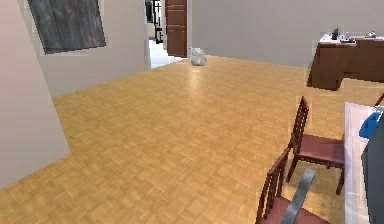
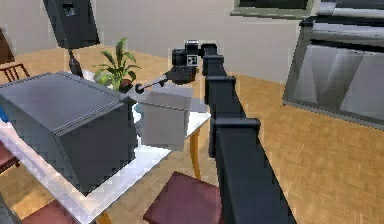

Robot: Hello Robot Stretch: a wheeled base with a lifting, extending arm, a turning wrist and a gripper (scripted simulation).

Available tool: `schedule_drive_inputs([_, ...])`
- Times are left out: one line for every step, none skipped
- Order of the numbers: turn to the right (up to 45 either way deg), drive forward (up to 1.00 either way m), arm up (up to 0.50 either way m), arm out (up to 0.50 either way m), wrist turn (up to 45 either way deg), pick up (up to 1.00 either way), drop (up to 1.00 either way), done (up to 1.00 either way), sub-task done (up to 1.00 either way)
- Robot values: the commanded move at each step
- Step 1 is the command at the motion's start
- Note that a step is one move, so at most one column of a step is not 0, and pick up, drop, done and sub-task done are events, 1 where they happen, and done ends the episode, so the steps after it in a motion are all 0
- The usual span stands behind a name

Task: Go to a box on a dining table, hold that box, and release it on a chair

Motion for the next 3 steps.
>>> schedule_drive_inputs([0.0, 0.00, 0.00, 0.00, 42.0, 0.00, 0.00, 0.00, 0.00])
schedule_drive_inputs([0.0, 0.00, -0.10, 0.00, 0.0, 0.00, 0.00, 0.00, 0.00])
schedule_drive_inputs([0.0, 0.00, 0.00, 0.00, 0.0, 1.00, 0.00, 0.00, 0.00])
